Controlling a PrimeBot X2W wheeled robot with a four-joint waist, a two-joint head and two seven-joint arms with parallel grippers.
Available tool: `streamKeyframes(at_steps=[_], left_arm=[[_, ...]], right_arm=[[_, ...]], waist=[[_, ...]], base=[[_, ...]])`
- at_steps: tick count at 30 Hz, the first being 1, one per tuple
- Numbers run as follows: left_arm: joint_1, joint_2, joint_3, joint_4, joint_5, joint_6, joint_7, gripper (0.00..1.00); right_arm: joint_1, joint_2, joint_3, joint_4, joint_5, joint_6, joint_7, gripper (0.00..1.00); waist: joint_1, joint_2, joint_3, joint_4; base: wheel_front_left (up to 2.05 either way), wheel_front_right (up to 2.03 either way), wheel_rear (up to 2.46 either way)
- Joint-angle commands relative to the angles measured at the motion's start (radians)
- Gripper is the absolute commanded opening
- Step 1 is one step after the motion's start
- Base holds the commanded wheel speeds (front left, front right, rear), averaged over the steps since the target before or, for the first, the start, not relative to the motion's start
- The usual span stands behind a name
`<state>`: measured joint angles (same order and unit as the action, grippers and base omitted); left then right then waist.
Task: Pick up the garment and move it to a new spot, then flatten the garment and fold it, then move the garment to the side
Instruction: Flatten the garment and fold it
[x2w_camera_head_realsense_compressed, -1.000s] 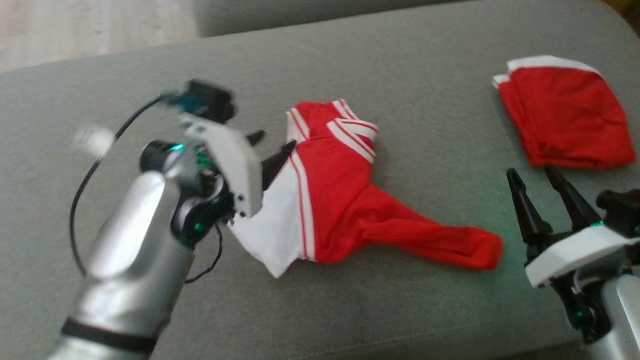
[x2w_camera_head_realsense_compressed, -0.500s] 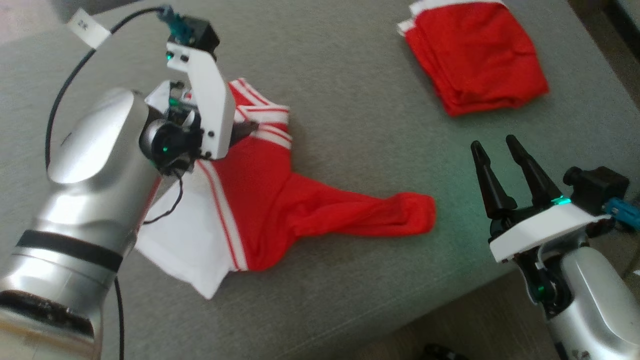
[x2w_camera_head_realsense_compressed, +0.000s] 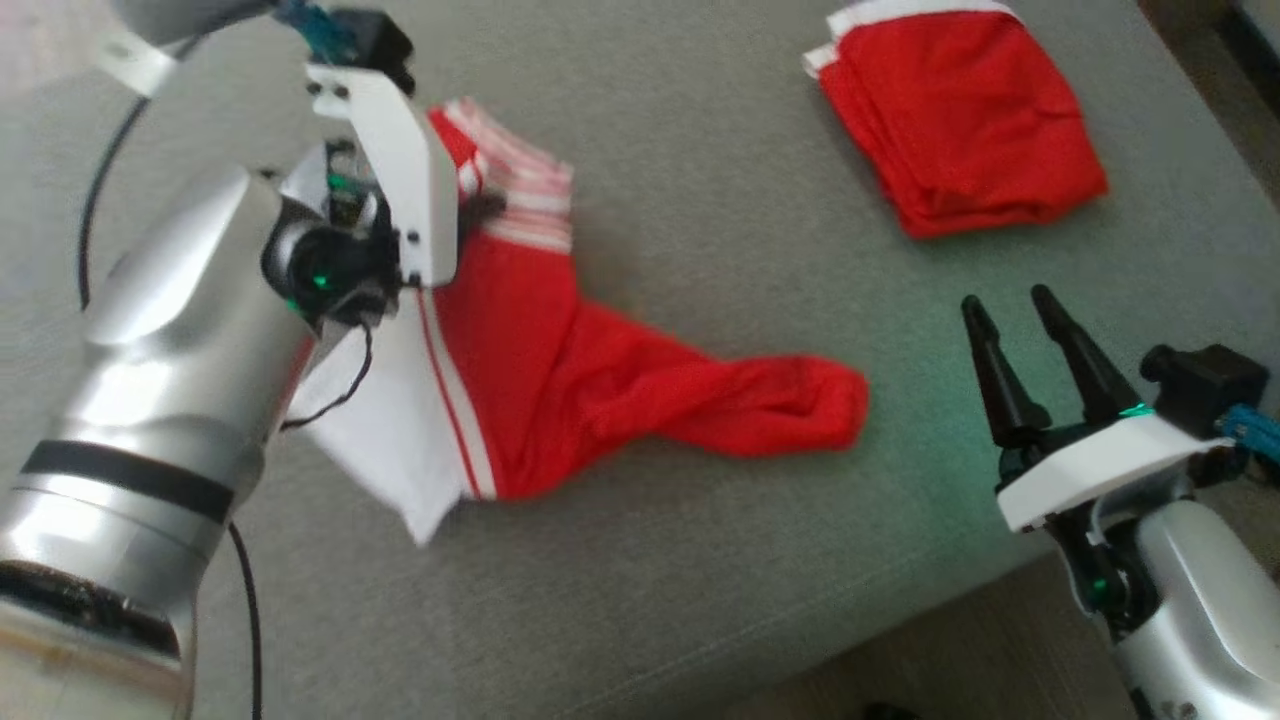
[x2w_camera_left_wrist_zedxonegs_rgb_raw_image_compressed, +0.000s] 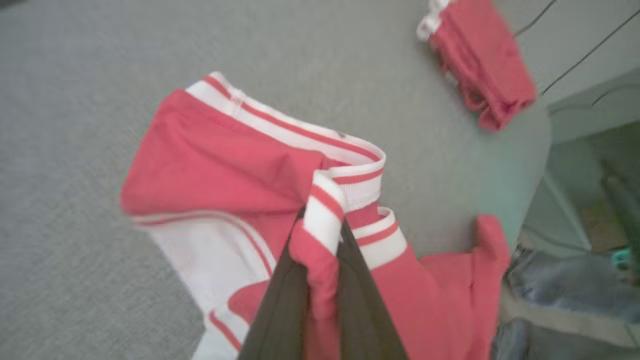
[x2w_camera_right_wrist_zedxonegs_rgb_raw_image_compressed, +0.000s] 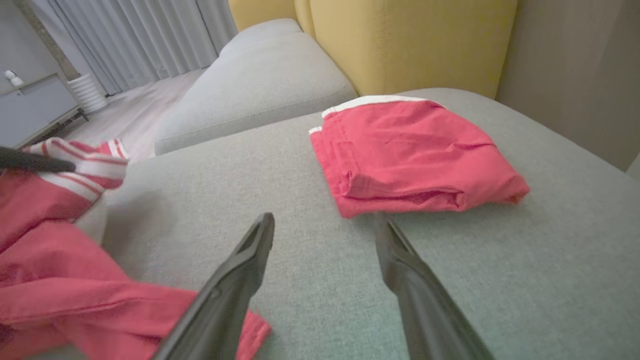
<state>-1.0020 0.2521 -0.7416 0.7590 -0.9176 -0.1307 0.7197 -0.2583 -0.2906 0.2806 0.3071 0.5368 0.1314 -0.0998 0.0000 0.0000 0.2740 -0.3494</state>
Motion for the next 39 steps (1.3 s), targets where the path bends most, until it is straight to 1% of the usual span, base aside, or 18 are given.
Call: streamKeyframes(at_steps=[1, 5, 9, 12, 15, 16, 17, 18, 22, 25, 26, 28, 31, 34, 37, 39], left_arm=[[-0.07, 0.037, 0.067, -0.055, -0.042, 0.0, -0.063, 0.0], [-0.021, 0.047, 0.148, -0.124, -0.158, 0.0, -0.199, 0.0], [0.077, 0.097, 0.226, -0.151, -0.222, 0.0, -0.338, 0.0], [0.141, 0.111, 0.264, -0.142, -0.256, 0.001, -0.383, 0.0], [0.236, 0.129, 0.303, -0.113, -0.289, 0.015, -0.43, 0.0], [0.263, 0.132, 0.308, -0.103, -0.291, 0.019, -0.445, 0.02], [0.288, 0.135, 0.311, -0.093, -0.29, 0.023, -0.459, 0.31], [0.326, 0.139, 0.318, -0.069, -0.293, 0.024, -0.485, 1.0], [0.35, 0.147, 0.323, -0.061, -0.28, 0.018, -0.539, 1.0], [0.347, 0.173, 0.302, -0.113, -0.22, 0.013, -0.604, 1.0], [0.348, 0.187, 0.295, -0.136, -0.19, 0.016, -0.634, 1.0], [0.357, 0.207, 0.292, -0.192, -0.138, 0.041, -0.703, 1.0], [0.397, 0.222, 0.288, -0.294, -0.058, 0.108, -0.812, 1.0], [0.465, 0.221, 0.282, -0.403, 0.025, 0.205, -0.915, 1.0], [0.548, 0.2, 0.292, -0.519, 0.091, 0.3, -0.964, 1.0], [0.608, 0.173, 0.291, -0.592, 0.129, 0.347, -0.975, 1.0]], right_arm=[[-0.01, -0.029, 0.004, -0.035, -0.004, -0.001, -0.004, 1.0], [0.01, -0.038, -0.014, -0.053, -0.017, -0.001, 0.008, 1.0], [0.027, -0.04, -0.027, -0.079, -0.034, -0.001, 0.02, 1.0], [0.04, -0.04, -0.035, -0.09, -0.04, -0.001, 0.029, 1.0], [0.055, -0.039, -0.042, -0.105, -0.047, -0.001, 0.045, 1.0], [0.059, -0.038, -0.044, -0.11, -0.049, -0.001, 0.05, 1.0], [0.062, -0.037, -0.045, -0.115, -0.05, -0.001, 0.056, 1.0], [0.066, -0.038, -0.045, -0.124, -0.052, -0.001, 0.065, 1.0], [0.075, -0.042, -0.051, -0.137, -0.056, -0.001, 0.079, 1.0], [0.085, -0.045, -0.058, -0.14, -0.059, -0.001, 0.084, 1.0], [0.088, -0.045, -0.059, -0.14, -0.059, -0.001, 0.086, 1.0], [0.095, -0.044, -0.061, -0.142, -0.062, -0.001, 0.09, 1.0], [0.105, -0.039, -0.058, -0.147, -0.064, -0.001, 0.093, 1.0], [0.094, -0.037, -0.043, -0.151, -0.062, -0.001, 0.098, 1.0], [0.043, -0.028, -0.018, -0.143, -0.032, -0.001, 0.113, 1.0], [-0.01, -0.023, 0.01, -0.128, 0.011, -0.001, 0.136, 1.0]], waist=[[0.0, 0.0, -0.043, 0.063], [0.0, 0.0, -0.079, 0.132], [0.0, 0.0, -0.102, 0.18], [0.0, 0.0, -0.11, 0.202], [0.0, 0.0, -0.111, 0.225], [0.0, 0.0, -0.111, 0.231], [0.0, 0.0, -0.11, 0.236], [0.0, 0.0, -0.106, 0.244], [0.0, 0.0, -0.104, 0.259], [0.0, 0.0, -0.113, 0.272], [0.0, 0.0, -0.117, 0.276], [0.0, 0.0, -0.125, 0.285], [0.0, 0.0, -0.132, 0.303], [0.0, 0.0, -0.133, 0.323], [0.0, 0.0, -0.126, 0.346], [0.0, 0.0, -0.115, 0.367]], base=[[0.0, 0.0, 0.0], [0.0, 0.0, 0.0], [0.0, 0.0, 0.0], [0.0, 0.0, 0.0], [0.0, 0.0, 0.0], [0.0, 0.0, 0.0], [0.0, 0.0, 0.0], [0.0, 0.0, 0.0], [0.0, 0.0, 0.0], [0.0, 0.0, 0.0], [0.0, 0.0, 0.0], [0.0, 0.0, 0.0], [0.0, 0.0, 0.0], [0.0, 0.0, 0.0], [0.0, 0.0, 0.0], [0.0, 0.0, 0.0]])
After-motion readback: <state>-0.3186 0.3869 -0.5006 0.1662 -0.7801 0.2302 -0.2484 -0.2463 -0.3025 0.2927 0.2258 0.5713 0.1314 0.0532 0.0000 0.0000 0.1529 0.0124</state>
